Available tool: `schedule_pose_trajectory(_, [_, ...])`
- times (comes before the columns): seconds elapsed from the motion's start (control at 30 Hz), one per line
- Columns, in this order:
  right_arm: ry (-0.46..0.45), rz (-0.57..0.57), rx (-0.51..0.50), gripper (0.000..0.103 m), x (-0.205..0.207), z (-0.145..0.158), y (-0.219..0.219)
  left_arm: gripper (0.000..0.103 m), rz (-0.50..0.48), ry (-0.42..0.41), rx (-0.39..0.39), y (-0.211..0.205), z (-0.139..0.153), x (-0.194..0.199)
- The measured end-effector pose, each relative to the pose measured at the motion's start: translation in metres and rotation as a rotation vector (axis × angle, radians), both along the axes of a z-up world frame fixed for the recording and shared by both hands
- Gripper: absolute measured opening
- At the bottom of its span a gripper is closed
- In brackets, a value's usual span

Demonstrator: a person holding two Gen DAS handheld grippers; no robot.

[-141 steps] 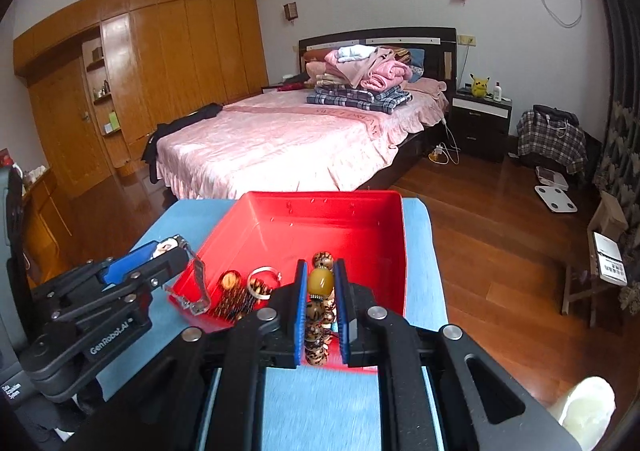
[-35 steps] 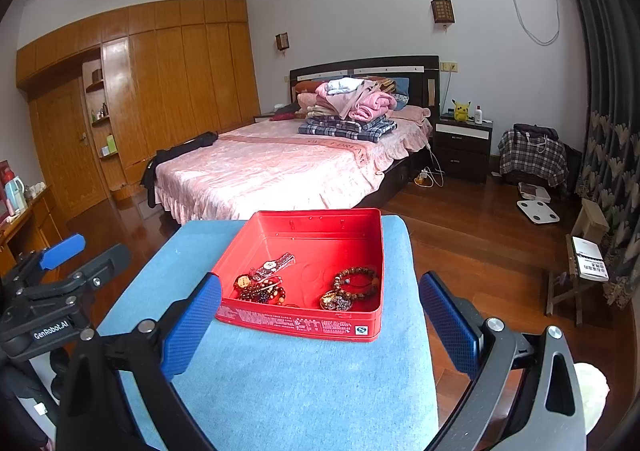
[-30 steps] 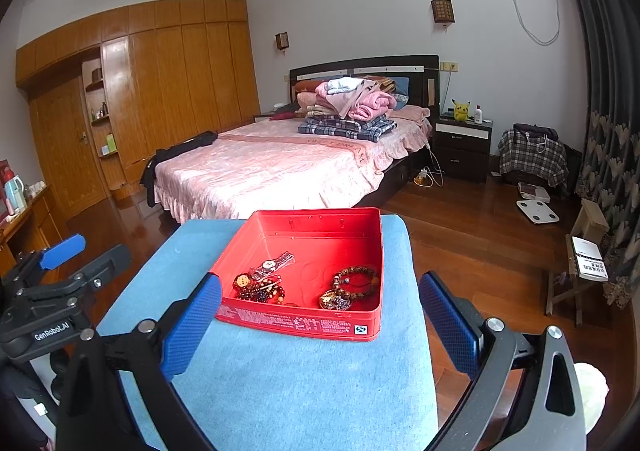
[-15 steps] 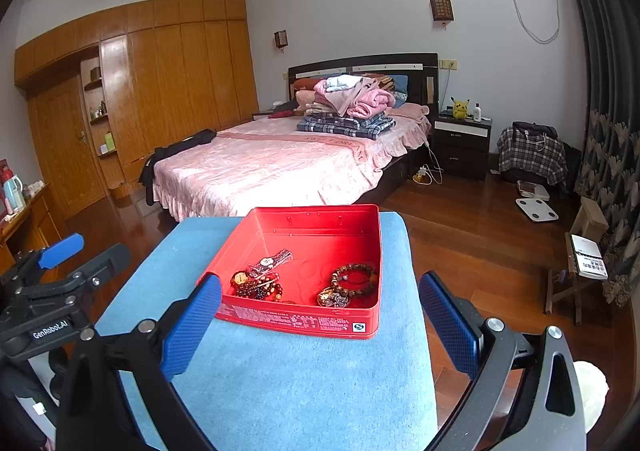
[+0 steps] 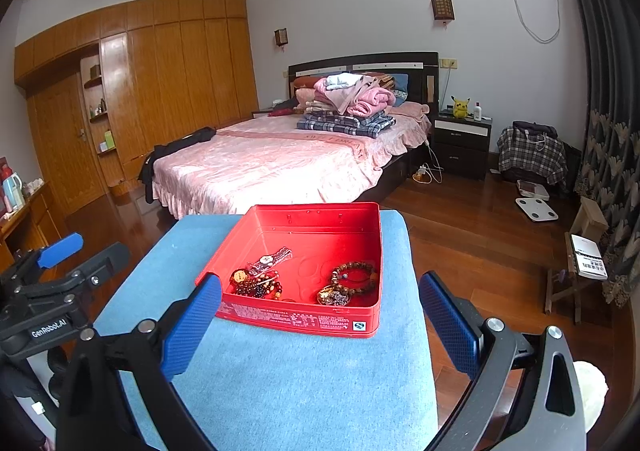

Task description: Organize jewelry

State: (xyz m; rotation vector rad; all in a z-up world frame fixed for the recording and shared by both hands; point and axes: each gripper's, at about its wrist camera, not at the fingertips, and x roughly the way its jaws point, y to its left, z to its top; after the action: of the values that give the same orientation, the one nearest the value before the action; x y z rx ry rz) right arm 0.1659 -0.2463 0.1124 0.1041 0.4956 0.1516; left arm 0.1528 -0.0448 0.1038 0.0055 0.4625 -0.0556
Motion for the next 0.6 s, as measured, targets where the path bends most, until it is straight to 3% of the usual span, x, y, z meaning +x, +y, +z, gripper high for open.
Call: schedule_pose_trajectory(0.6, [0.009, -0.002, -0.001, 0.097, -0.0053, -0.0081, -0.0041, 0.098, -0.002, 0.010, -0.008, -0.0007, -0.0075, -0.0001])
